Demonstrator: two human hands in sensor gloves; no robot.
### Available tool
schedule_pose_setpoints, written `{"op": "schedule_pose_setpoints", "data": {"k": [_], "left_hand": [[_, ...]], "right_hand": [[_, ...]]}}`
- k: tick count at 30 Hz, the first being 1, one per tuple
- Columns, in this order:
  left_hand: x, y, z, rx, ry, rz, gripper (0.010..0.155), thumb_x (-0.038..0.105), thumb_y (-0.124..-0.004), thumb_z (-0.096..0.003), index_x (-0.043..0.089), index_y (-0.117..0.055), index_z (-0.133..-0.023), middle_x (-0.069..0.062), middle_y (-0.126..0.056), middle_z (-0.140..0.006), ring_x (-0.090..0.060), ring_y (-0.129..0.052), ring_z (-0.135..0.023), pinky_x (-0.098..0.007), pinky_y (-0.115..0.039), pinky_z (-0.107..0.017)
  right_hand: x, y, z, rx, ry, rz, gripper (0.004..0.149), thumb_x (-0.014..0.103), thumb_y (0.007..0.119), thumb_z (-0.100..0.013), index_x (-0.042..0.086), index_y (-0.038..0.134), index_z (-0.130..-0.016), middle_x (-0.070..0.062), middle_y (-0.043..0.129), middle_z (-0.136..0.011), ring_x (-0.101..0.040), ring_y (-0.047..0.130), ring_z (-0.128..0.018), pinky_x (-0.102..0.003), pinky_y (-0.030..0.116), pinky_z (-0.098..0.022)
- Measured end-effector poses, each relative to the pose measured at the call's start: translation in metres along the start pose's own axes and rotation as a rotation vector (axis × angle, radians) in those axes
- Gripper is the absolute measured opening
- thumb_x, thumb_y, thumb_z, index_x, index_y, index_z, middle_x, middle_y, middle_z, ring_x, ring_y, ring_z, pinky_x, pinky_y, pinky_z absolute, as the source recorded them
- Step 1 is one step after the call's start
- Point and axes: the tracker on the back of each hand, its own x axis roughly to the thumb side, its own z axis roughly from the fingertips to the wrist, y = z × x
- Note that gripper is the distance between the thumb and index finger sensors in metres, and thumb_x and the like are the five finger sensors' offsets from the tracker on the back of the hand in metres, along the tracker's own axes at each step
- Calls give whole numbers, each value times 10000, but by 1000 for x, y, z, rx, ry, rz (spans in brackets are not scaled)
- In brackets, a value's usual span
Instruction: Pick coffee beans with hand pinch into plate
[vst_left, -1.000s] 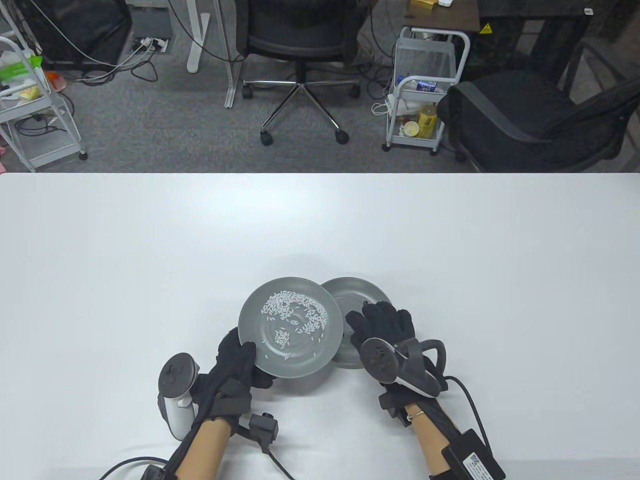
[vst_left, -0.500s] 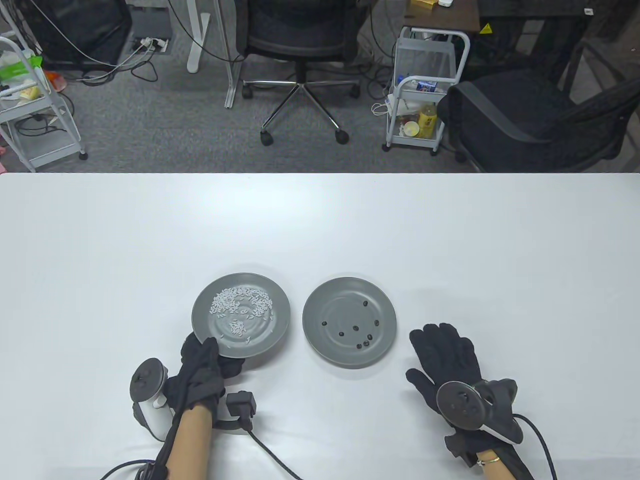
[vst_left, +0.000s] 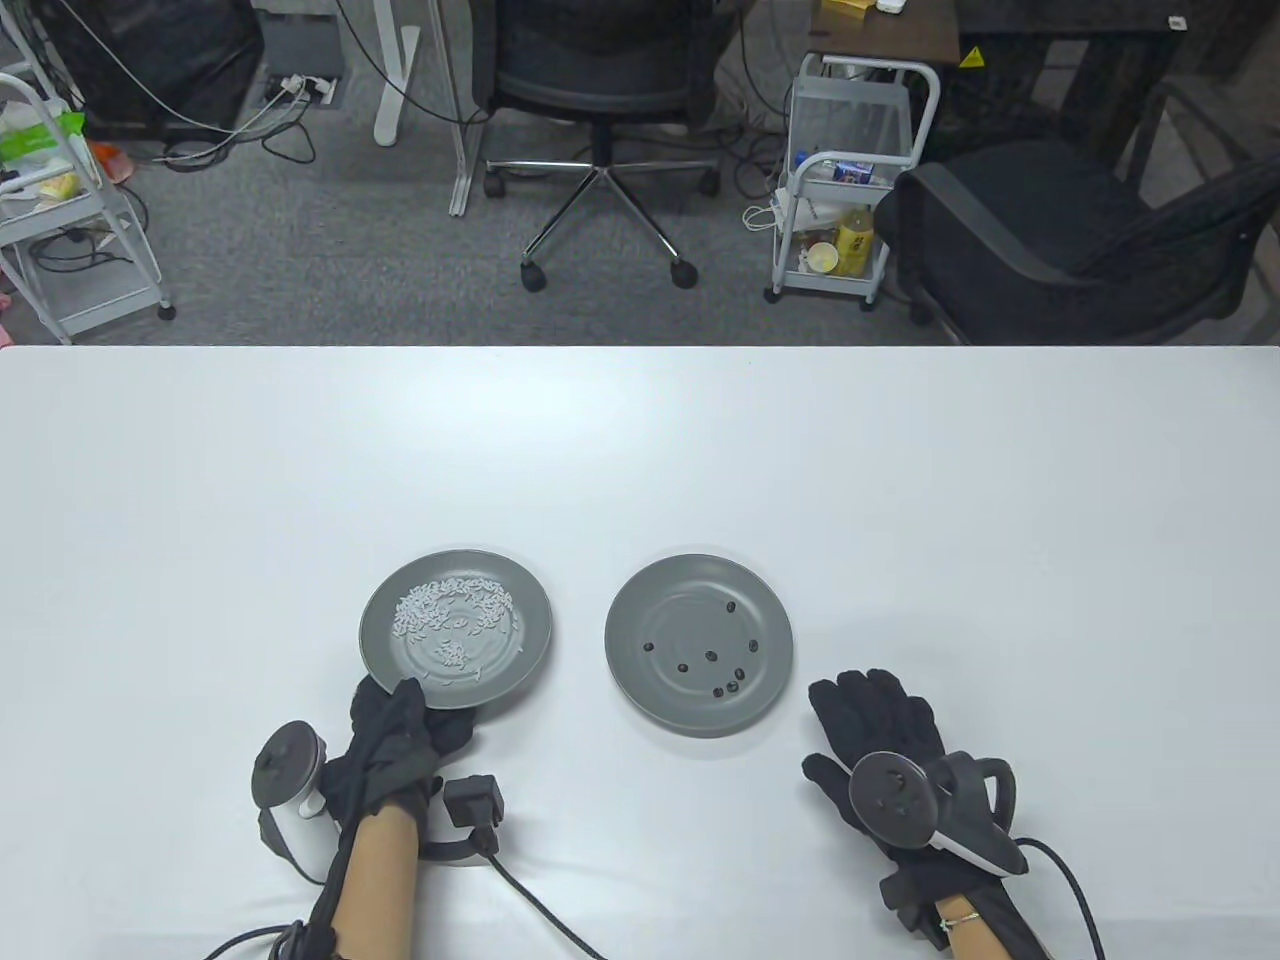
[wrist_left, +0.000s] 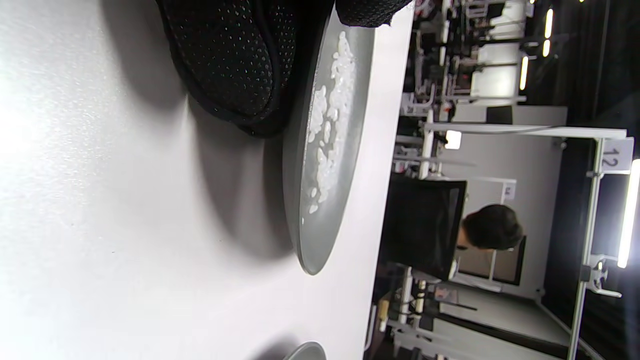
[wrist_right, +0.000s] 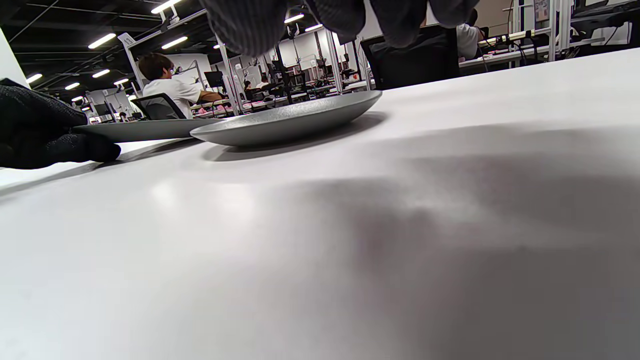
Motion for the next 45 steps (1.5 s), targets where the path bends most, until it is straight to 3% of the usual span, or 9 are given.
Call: {"op": "schedule_pose_setpoints", "data": {"k": [5,11,14,18,21,24,28,35,45], "left_hand": [[6,-3,3,-28,-46,-32,704,269,-553,-686,-15,-69,-1112,-328,-395,-1135,-439,-689,-964,-478,-750,-656],[23,-11,20,-104,-102,-181,756,332,-527,-699,-42,-9,-1103,-481,-73,-1058,-605,-417,-998,-613,-594,-706],[26,-18,28,-153,-107,-182,746,337,-532,-700,-10,-20,-1118,-427,5,-1080,-651,-162,-981,-701,-418,-718],[41,-31,44,-173,-244,-388,762,382,-584,-696,78,-58,-1155,-289,44,-1158,-564,-17,-1022,-713,-222,-730],[50,-43,58,-208,-404,-512,773,421,-667,-671,154,-155,-1184,-197,-51,-1218,-491,-28,-1073,-693,-186,-752],[57,-54,70,-175,-593,-647,787,459,-744,-628,202,-262,-1195,-144,-160,-1259,-428,-103,-1124,-656,-213,-787],[60,-67,77,-276,-736,-896,784,503,-771,-592,285,-316,-1193,-53,-221,-1288,-335,-129,-1169,-635,-200,-809],[50,-81,67,-376,-651,-1200,803,523,-782,-573,310,-315,-1190,-23,-229,-1296,-306,-139,-1184,-638,-202,-813],[36,-97,61,-468,-562,-1336,822,526,-795,-561,326,-298,-1184,-13,-226,-1295,-295,-156,-1189,-632,-213,-819]], "right_hand": [[1,-1,0,2,-3,7,656,498,550,-680,163,362,-1213,-210,407,-1237,-500,359,-1123,-624,367,-779],[1,0,0,6,-1,10,649,497,550,-681,166,376,-1211,-210,415,-1236,-501,366,-1122,-627,372,-777],[1,0,0,8,1,12,646,495,550,-681,167,378,-1210,-210,417,-1235,-500,368,-1122,-628,375,-777],[-1,-1,0,-3,3,10,650,499,549,-679,168,374,-1211,-209,415,-1236,-498,367,-1124,-632,378,-776],[-2,-1,0,-12,7,2,651,499,549,-679,169,369,-1210,-204,413,-1236,-496,365,-1126,-635,379,-775],[-3,-1,0,-23,5,-1,653,502,548,-677,171,363,-1209,-202,410,-1237,-495,365,-1126,-636,379,-775],[-3,-1,0,-52,-5,-6,655,503,549,-676,173,360,-1209,-197,408,-1237,-491,363,-1128,-639,382,-775],[-4,0,-1,-66,-26,-31,668,518,546,-668,180,345,-1208,-184,413,-1237,-481,379,-1134,-645,393,-774],[-5,1,0,-54,-35,-32,683,540,539,-661,185,337,-1209,-181,409,-1239,-477,388,-1137,-649,398,-774]]}}
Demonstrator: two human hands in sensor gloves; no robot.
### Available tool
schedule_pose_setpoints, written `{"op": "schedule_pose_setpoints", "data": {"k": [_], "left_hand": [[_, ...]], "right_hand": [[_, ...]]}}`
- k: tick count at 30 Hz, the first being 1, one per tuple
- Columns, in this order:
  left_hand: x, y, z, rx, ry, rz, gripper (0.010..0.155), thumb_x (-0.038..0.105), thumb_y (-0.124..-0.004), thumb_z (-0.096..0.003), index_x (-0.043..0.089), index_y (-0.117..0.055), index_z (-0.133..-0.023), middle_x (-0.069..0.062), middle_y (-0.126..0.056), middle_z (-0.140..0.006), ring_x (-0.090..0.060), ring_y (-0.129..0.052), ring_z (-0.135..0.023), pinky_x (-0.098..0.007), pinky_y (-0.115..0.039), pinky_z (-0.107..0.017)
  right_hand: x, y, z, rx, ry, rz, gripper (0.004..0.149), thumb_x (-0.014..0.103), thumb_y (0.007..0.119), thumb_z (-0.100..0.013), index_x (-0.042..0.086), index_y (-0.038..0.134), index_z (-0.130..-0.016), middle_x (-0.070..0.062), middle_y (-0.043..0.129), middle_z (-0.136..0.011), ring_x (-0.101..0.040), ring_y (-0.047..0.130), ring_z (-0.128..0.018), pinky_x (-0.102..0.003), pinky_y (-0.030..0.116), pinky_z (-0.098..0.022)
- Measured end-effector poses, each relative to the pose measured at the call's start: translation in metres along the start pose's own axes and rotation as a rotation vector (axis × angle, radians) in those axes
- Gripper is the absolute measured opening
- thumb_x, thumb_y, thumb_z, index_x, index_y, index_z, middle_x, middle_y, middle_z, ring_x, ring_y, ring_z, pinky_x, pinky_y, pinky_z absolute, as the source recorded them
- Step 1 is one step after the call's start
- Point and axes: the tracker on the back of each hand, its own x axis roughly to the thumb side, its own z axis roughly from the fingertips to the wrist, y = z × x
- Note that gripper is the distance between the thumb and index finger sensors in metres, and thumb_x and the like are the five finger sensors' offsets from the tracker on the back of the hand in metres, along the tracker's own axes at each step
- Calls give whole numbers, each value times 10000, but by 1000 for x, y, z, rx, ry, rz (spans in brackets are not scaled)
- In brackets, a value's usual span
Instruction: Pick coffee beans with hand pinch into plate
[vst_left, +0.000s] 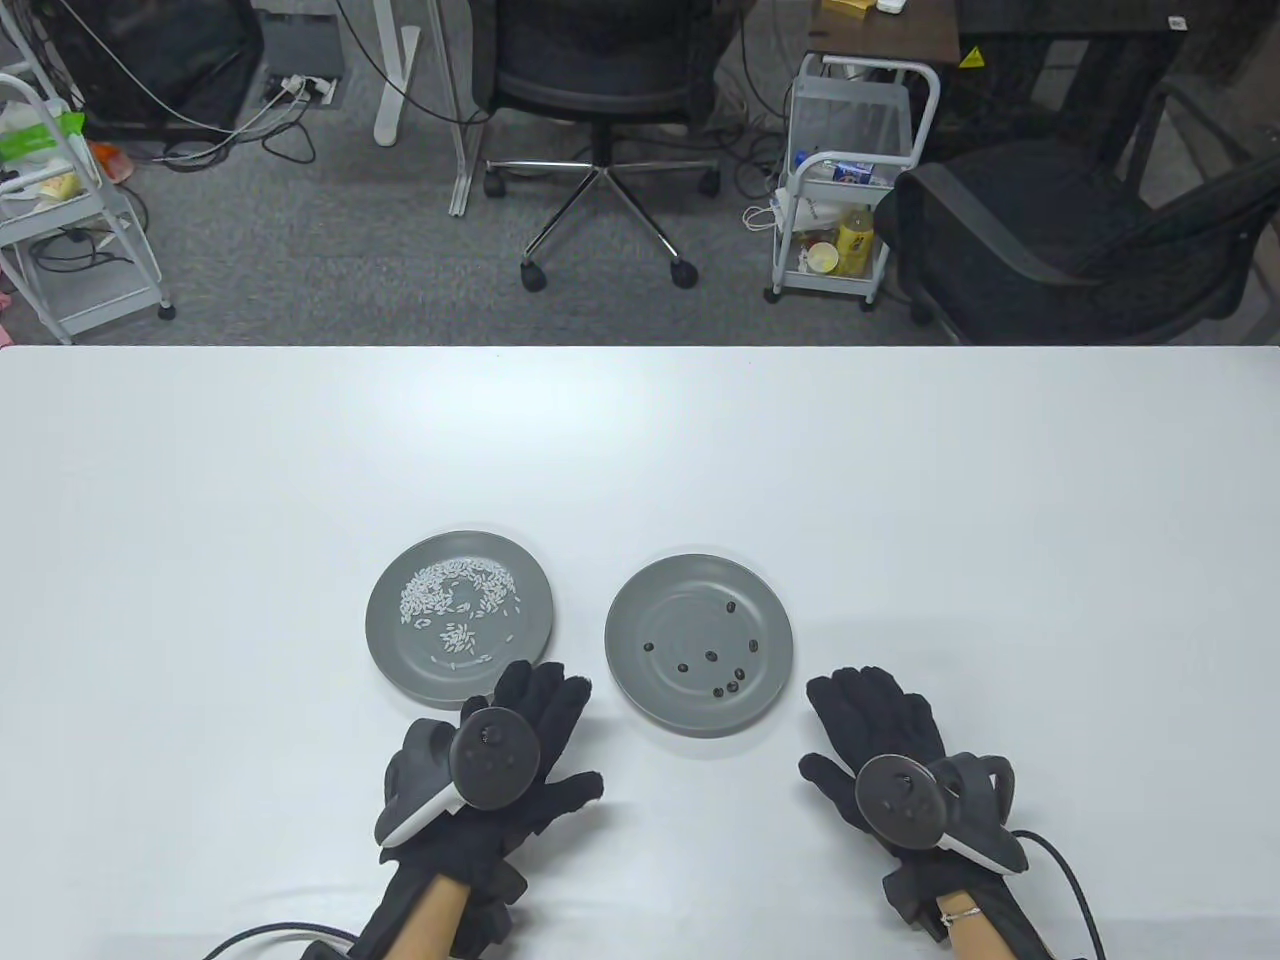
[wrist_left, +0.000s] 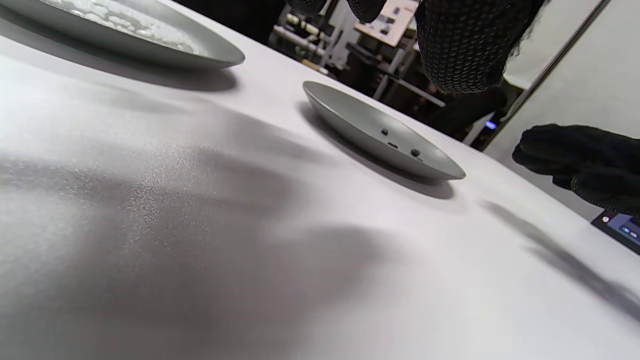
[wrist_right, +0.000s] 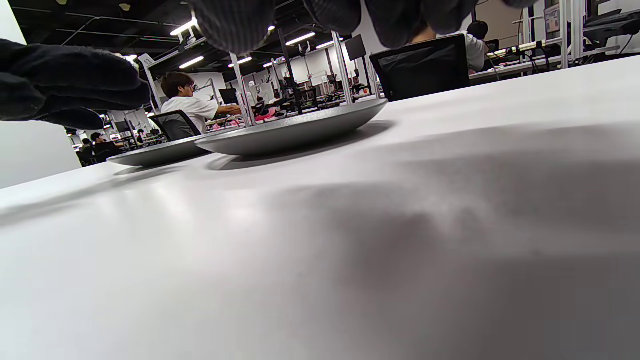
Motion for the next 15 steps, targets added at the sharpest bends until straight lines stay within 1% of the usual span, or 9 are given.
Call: {"op": "schedule_pose_setpoints", "data": {"k": [10,15], "left_hand": [[1,-5,-5,-36,-9,-2,811,521,-788,-569,323,-301,-1187,-13,-227,-1296,-298,-157,-1189,-635,-214,-817],[2,-6,-6,-35,-13,-2,804,518,-782,-573,322,-301,-1188,-13,-229,-1296,-297,-157,-1189,-636,-215,-817]], "right_hand": [[-4,-1,2,-3,49,26,668,533,542,-662,186,363,-1205,-174,441,-1232,-475,425,-1130,-649,408,-771],[-6,-1,2,5,72,37,659,529,542,-663,188,376,-1202,-172,453,-1229,-472,442,-1128,-647,412,-771]]}}
